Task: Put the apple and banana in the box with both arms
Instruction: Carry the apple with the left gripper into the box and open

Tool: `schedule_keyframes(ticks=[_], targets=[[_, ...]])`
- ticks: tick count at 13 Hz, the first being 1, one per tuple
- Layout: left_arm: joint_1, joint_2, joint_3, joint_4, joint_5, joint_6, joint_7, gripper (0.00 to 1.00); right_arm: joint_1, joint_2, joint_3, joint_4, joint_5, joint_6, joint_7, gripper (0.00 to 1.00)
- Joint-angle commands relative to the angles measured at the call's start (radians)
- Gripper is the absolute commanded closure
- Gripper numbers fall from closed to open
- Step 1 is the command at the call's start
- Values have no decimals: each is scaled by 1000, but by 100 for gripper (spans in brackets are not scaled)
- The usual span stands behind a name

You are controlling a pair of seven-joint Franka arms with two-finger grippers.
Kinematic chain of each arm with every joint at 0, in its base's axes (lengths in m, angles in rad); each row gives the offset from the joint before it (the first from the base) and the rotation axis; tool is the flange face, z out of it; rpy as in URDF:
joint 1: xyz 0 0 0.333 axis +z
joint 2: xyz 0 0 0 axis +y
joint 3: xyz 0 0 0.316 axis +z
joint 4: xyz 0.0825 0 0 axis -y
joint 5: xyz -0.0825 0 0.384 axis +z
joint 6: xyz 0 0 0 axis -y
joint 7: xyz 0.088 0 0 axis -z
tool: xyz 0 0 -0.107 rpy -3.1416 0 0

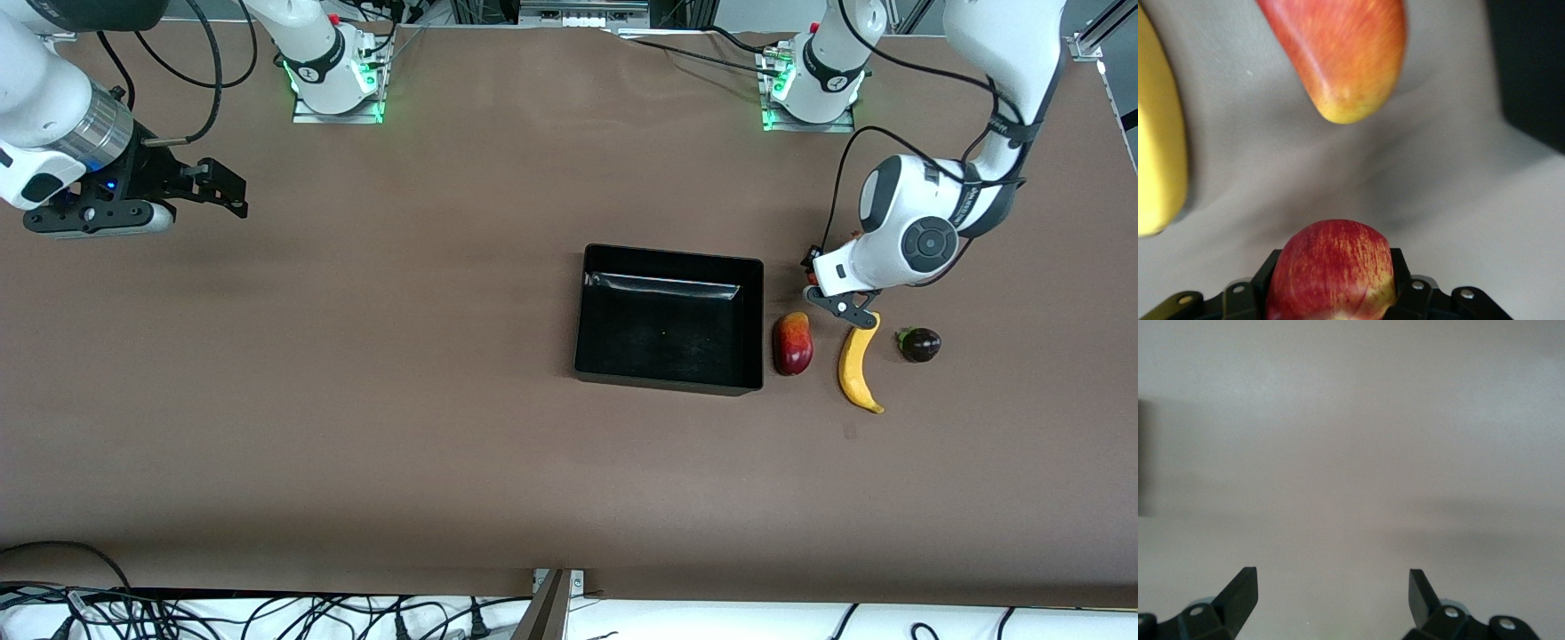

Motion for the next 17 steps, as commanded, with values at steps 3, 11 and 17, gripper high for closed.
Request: schedule_keyframes(ticks=[3,11,17], targets=[[-13,35,-124,330,2,-338,-196,97,-160,2,140,7,2,1,-16,0],[-113,231,-187,410,-72,-155,-471,96,-160,11,86,61,42,-75,9,0],[-168,323,-183,287,-69,118,-473,82,-150,31,94,72,-14,9,30,0]])
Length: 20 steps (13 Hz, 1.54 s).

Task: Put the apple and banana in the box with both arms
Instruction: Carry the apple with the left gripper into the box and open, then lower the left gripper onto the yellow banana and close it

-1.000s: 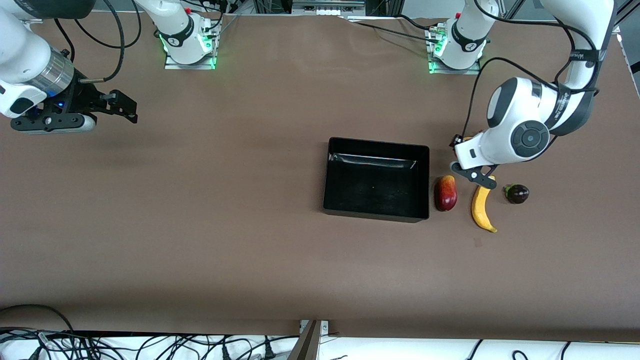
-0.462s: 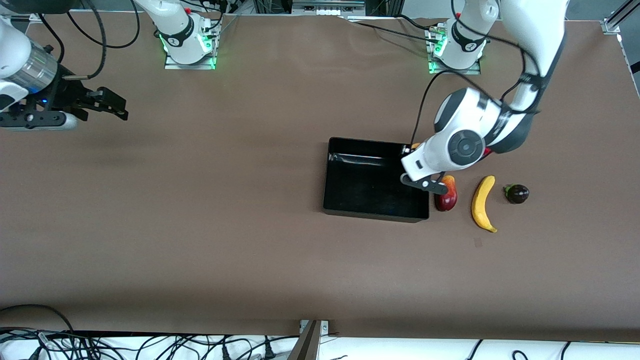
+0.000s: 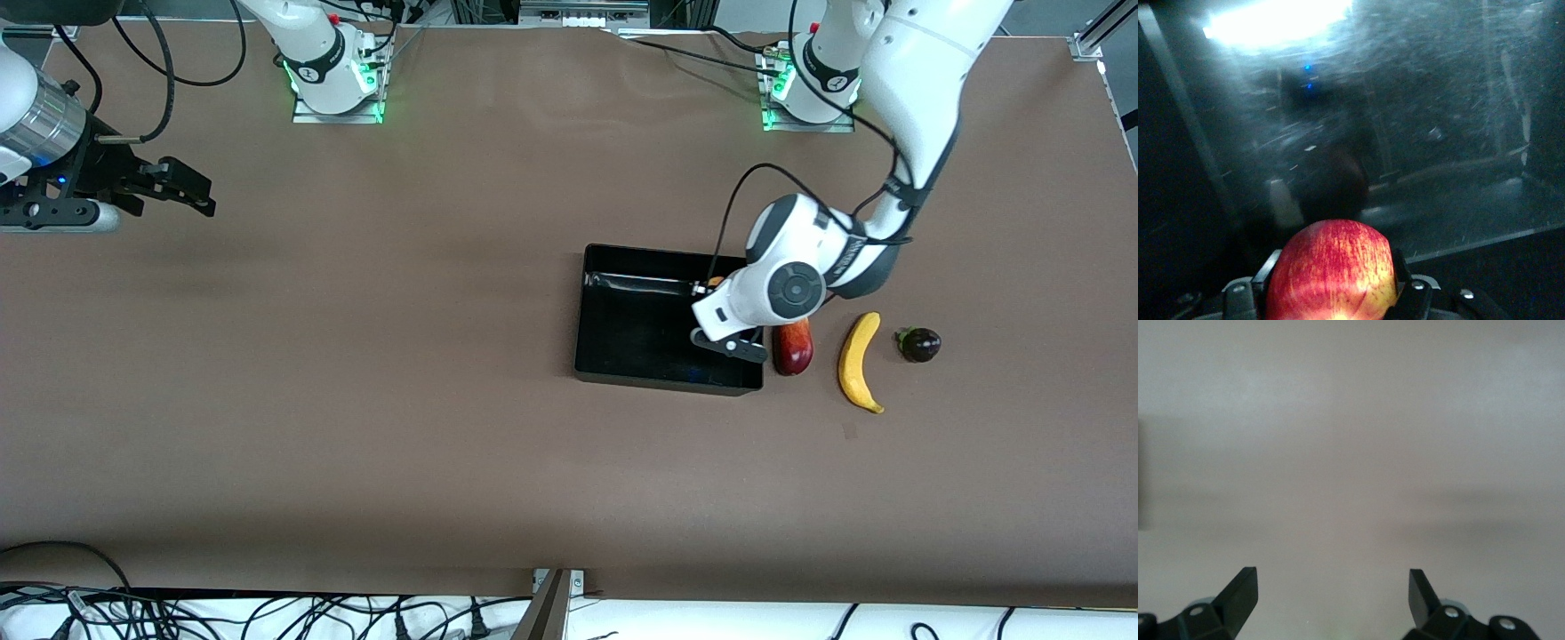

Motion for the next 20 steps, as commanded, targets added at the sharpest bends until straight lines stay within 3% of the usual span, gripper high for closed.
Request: schedule_keyframes(ticks=[1,2,9,12,14,17,20], targets=[[-28,1,11,-56,-6,89,-10,44,-5,31,8,31,-11,48,17,0],[-28,-8,11,-54,-5,83,-13,0,-5,33,10,30,-11,63,17,0],[24,-192,45,51,1,-230,-14,0,-4,34,10,30,-16,74,15,0],[115,-179,63,131,220,-320,68,0,-4,36,13,30,-14,74,15,0],[200,-122,63,127,267,-266,162,0,-4,36,13,31,-13,74,17,0],[266,-47,66,90,281,-77,401,0,-4,36,11,30,-11,77,17,0],[347,28,66,46,369,72,427,0,-4,36,13,30,-11,79,17,0]])
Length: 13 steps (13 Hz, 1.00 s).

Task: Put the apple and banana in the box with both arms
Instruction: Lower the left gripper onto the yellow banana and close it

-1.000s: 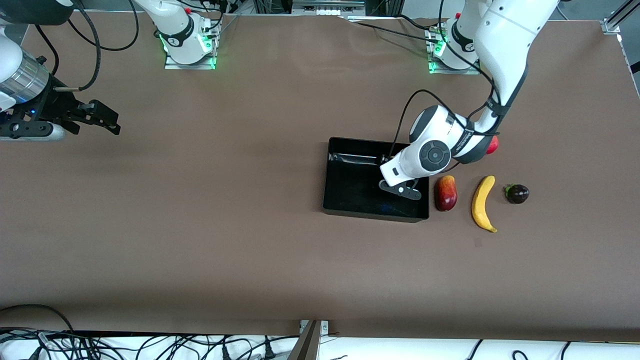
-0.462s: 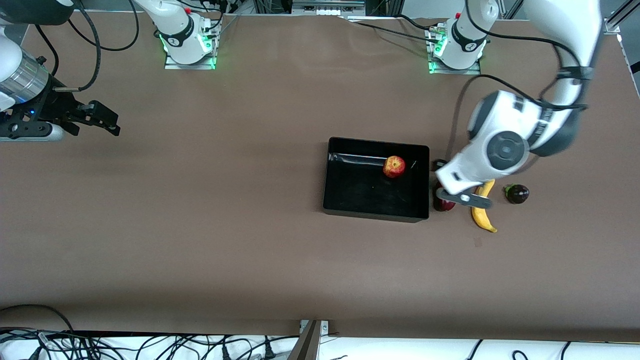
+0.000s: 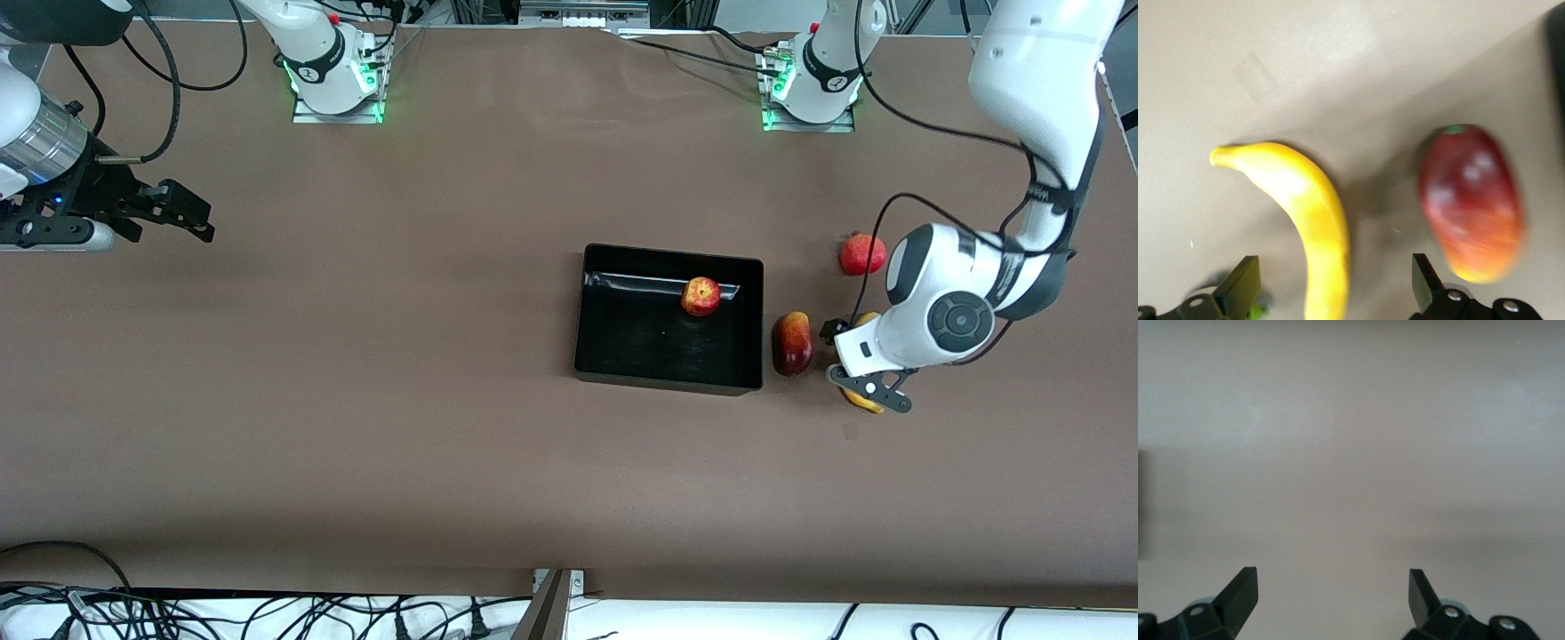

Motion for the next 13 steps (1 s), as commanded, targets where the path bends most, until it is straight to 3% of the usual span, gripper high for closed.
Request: schedule_keyframes(ticks=[1,2,4,5,10,13], targets=[[59,28,-9,-69,45,137,36,0,-4,8,9,20,-11,-3,14,0],[60,25,-11,-84,45,145,35,23,-4,8,9,21,-11,-3,14,0],[61,25,-13,-98,43,144,24,84,-4,8,8,20,-11,-3,14,0],[61,24,-13,-101,42,142,22,100,-4,8,8,20,-11,-3,14,0],[60,-18,-42,-65,28,50,27,100,-4,8,8,20,-11,-3,14,0],[58,-113,-155,34,16,-182,10,100,-4,8,8,20,-11,-3,14,0]])
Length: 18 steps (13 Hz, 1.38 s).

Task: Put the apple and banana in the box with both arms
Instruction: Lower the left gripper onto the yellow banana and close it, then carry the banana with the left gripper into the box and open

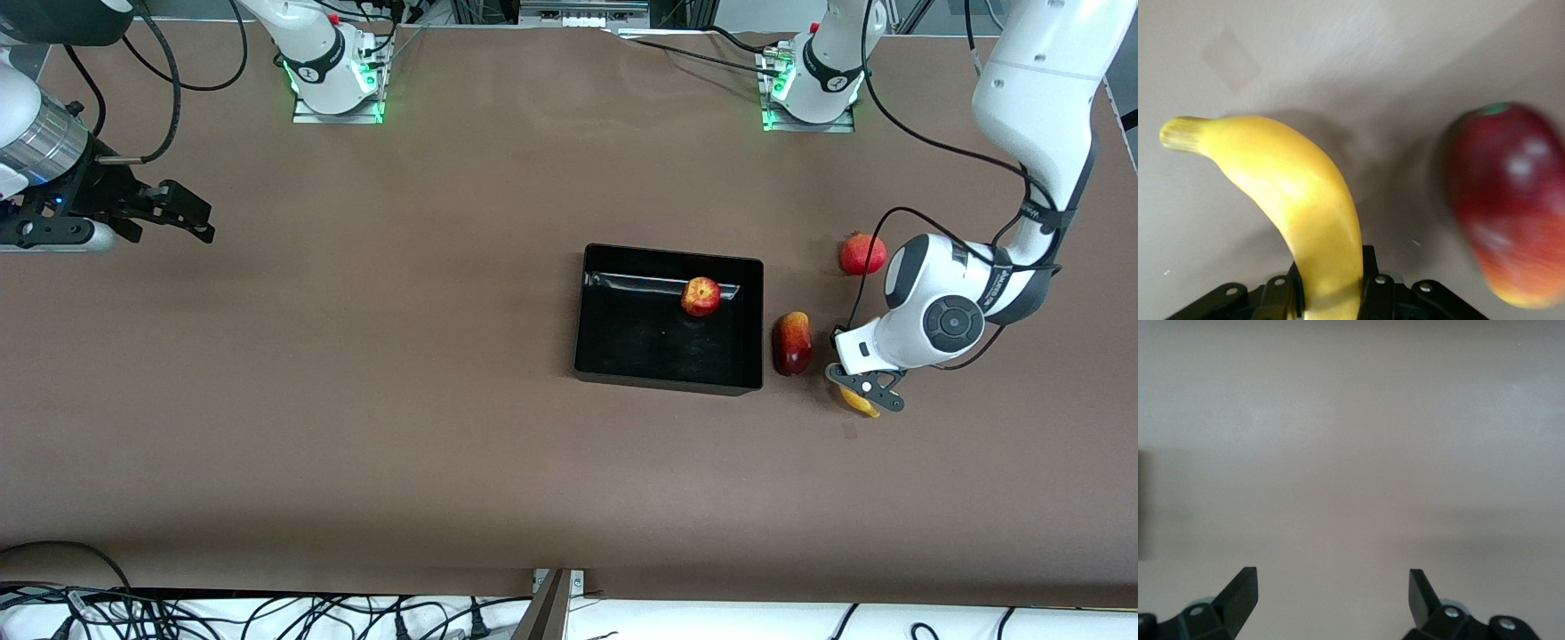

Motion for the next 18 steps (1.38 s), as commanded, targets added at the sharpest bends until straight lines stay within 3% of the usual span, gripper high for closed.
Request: schedule_keyframes(ticks=[1,3,6,9,12,17,18], targets=[[-1,-94,-117,132,-43,-265,-25,100,-4,7,7,19,-11,-5,14,0],[-32,-83,-171,246,-173,-386,-43,100,-4,7,7,19,-11,-5,14,0],[-188,-9,-191,271,-257,-372,-165,100,-4,7,7,19,-11,-5,14,0],[-305,88,-191,302,-254,-196,-352,100,-4,7,7,19,-9,-5,14,0],[-359,183,-188,298,-240,-42,-394,100,-4,7,7,19,-11,-5,14,0],[-380,249,-187,288,-238,-17,-388,98,-4,7,7,19,-9,-5,14,0],[-380,251,-187,288,-240,-19,-394,61,-4,7,9,21,-9,-5,14,0]])
